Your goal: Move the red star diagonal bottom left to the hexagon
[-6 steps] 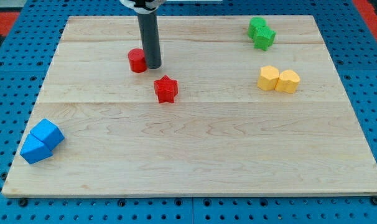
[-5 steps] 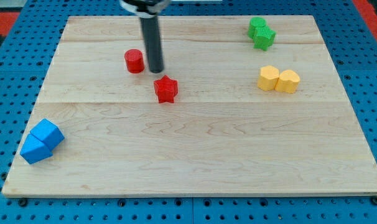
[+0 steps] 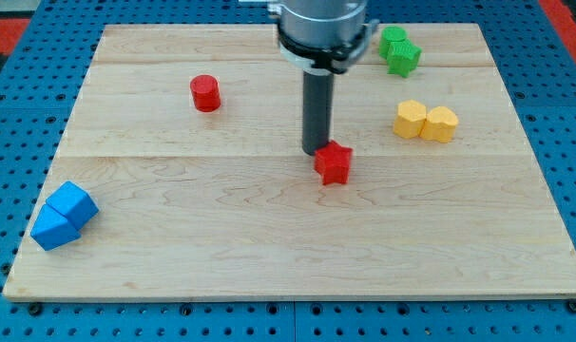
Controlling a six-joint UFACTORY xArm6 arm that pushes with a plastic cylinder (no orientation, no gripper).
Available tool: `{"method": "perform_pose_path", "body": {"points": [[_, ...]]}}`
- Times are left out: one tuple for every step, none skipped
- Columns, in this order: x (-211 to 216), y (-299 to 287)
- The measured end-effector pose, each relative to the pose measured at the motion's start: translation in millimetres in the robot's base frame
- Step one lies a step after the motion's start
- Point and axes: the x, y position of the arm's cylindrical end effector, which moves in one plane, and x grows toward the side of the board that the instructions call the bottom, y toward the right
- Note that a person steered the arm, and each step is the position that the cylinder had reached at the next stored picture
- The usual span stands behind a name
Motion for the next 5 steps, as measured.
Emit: {"method": "perform_pose_path", "body": {"points": [[-16, -61], [-38, -193], [-76, -229], [-111, -223], [-110, -186]]}}
